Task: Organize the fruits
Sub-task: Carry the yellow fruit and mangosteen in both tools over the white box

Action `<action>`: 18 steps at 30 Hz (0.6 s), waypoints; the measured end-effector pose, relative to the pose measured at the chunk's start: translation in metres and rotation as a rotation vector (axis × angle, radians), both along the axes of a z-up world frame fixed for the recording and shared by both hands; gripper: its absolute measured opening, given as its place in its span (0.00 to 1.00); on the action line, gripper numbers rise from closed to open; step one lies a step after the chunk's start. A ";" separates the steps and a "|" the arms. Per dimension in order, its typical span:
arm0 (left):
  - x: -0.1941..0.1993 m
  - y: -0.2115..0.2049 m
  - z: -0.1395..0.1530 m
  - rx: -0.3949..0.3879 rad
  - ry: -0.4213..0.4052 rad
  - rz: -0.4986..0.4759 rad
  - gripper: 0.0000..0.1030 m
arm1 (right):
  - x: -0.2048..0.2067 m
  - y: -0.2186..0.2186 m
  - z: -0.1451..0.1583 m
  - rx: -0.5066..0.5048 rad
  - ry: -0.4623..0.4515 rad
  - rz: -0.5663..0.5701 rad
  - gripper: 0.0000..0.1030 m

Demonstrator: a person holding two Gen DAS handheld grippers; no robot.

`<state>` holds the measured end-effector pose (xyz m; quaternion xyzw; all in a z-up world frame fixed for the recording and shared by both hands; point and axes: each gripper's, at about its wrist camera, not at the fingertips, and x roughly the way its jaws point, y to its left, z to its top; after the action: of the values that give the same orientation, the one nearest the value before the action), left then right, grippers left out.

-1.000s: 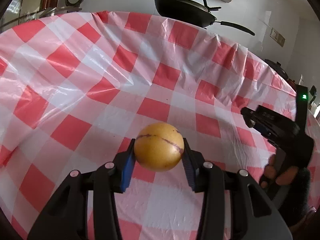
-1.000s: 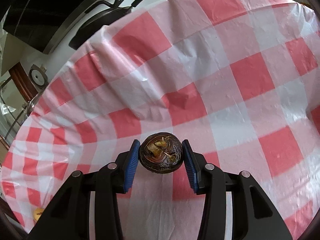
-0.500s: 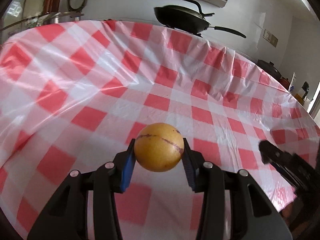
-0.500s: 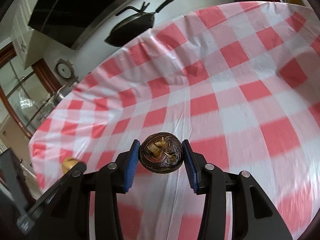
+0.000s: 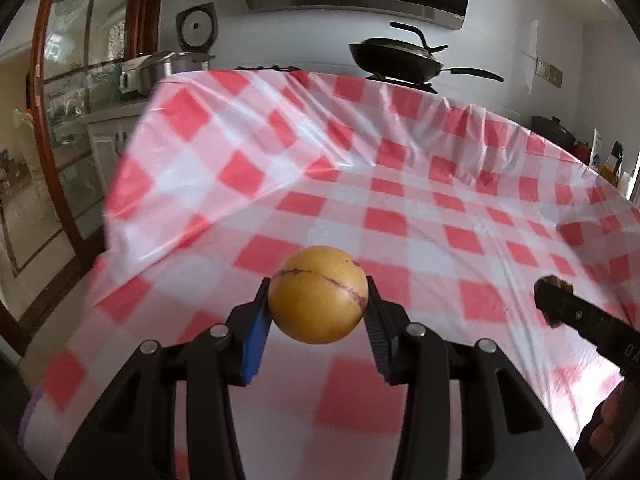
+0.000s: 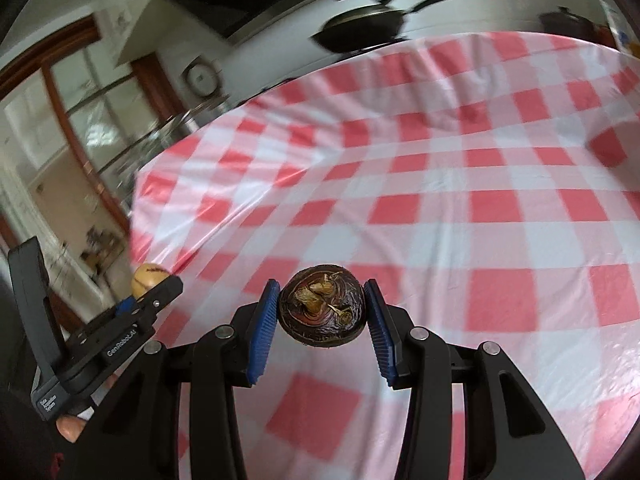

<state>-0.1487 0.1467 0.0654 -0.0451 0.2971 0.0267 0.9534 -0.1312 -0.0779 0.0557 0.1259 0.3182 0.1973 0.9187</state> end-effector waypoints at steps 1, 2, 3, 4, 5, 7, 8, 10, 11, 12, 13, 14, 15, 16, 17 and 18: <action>-0.006 0.006 0.000 0.004 0.002 0.008 0.43 | -0.004 0.008 0.001 -0.009 -0.003 0.022 0.42; -0.010 0.010 -0.001 0.006 0.004 0.014 0.43 | -0.007 0.016 0.002 -0.018 -0.006 0.046 0.42; -0.017 0.017 -0.001 0.012 0.005 0.024 0.43 | -0.013 0.027 0.003 -0.035 -0.013 0.078 0.42; -0.023 0.023 -0.002 0.020 0.004 0.033 0.43 | -0.017 0.037 0.005 -0.048 -0.019 0.101 0.42; -0.028 0.028 -0.002 0.027 0.003 0.044 0.43 | -0.022 0.045 0.005 -0.061 -0.025 0.126 0.42; -0.041 0.045 -0.004 0.034 0.006 0.075 0.43 | -0.032 0.066 0.007 -0.085 -0.039 0.181 0.42; -0.046 0.052 -0.005 0.031 0.008 0.087 0.43 | -0.038 0.075 0.008 -0.099 -0.047 0.205 0.42; -0.062 0.072 -0.005 0.021 0.009 0.119 0.43 | -0.050 0.096 0.007 -0.126 -0.055 0.264 0.42; -0.066 0.077 -0.005 0.021 0.009 0.129 0.43 | -0.053 0.100 0.007 -0.132 -0.056 0.280 0.42; -0.075 0.086 -0.005 0.023 0.005 0.148 0.43 | -0.058 0.110 0.006 -0.144 -0.056 0.308 0.42; -0.081 0.092 -0.004 0.027 0.001 0.165 0.43 | -0.062 0.119 0.005 -0.156 -0.057 0.334 0.42; -0.088 0.099 -0.004 0.029 -0.004 0.179 0.43 | -0.068 0.129 0.003 -0.170 -0.058 0.363 0.42; -0.097 0.108 -0.003 0.035 -0.013 0.197 0.43 | -0.073 0.136 0.002 -0.182 -0.060 0.389 0.42; -0.104 0.114 -0.002 0.042 -0.020 0.211 0.43 | -0.079 0.146 0.000 -0.198 -0.063 0.419 0.42; -0.110 0.120 -0.002 0.050 -0.024 0.227 0.43 | -0.083 0.153 -0.001 -0.209 -0.067 0.444 0.42; -0.119 0.128 -0.002 0.057 -0.024 0.248 0.43 | -0.091 0.165 -0.003 -0.228 -0.073 0.486 0.42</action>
<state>-0.2673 0.2749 0.0631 -0.0548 0.2767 0.1521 0.9472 -0.2218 0.0871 0.0523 -0.0656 0.3259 0.3794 0.8634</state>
